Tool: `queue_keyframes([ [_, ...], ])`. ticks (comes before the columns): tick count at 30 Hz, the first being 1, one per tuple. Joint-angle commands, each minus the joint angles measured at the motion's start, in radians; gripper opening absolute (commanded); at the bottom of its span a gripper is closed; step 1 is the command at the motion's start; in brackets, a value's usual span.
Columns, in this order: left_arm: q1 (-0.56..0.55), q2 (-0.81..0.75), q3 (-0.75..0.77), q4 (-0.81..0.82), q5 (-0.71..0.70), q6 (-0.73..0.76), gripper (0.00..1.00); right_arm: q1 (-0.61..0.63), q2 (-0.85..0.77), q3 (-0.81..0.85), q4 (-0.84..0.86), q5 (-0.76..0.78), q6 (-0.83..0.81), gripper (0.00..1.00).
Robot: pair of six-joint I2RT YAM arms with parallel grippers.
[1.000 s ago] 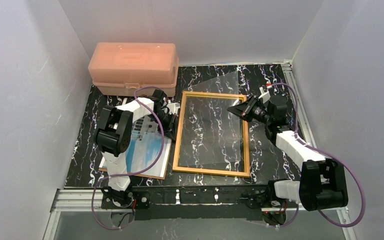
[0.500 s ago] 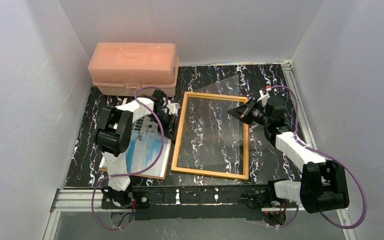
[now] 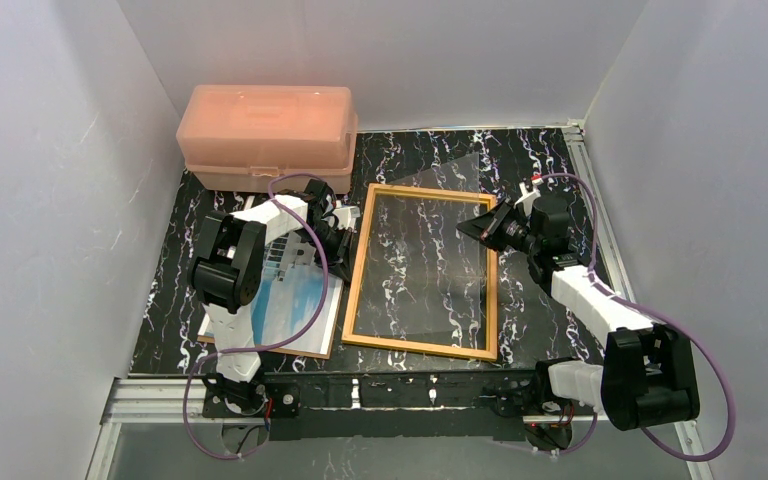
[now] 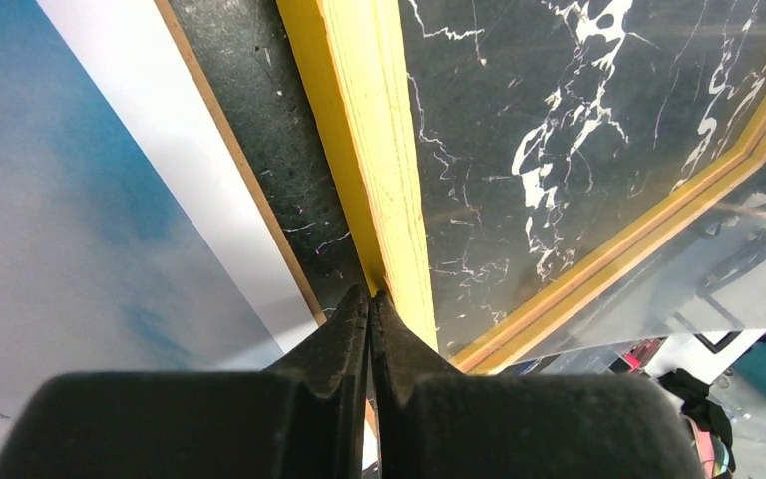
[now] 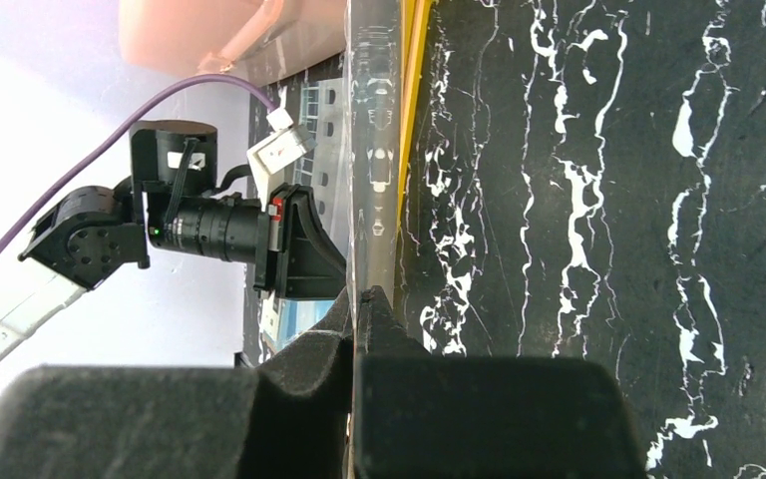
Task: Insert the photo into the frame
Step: Place the photo frame item in the photo frame.
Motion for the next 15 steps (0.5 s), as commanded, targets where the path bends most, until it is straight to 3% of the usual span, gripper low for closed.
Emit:
queue_keyframes([
  [1,-0.004,-0.046,0.014,-0.016,0.052,0.006,0.0,0.019,-0.007,-0.03,0.002,-0.001,-0.013,0.01],
  [15,-0.004,-0.046,0.011,-0.018,0.052,0.008,0.0,0.02,-0.024,-0.089,0.004,0.045,-0.004,0.01],
])
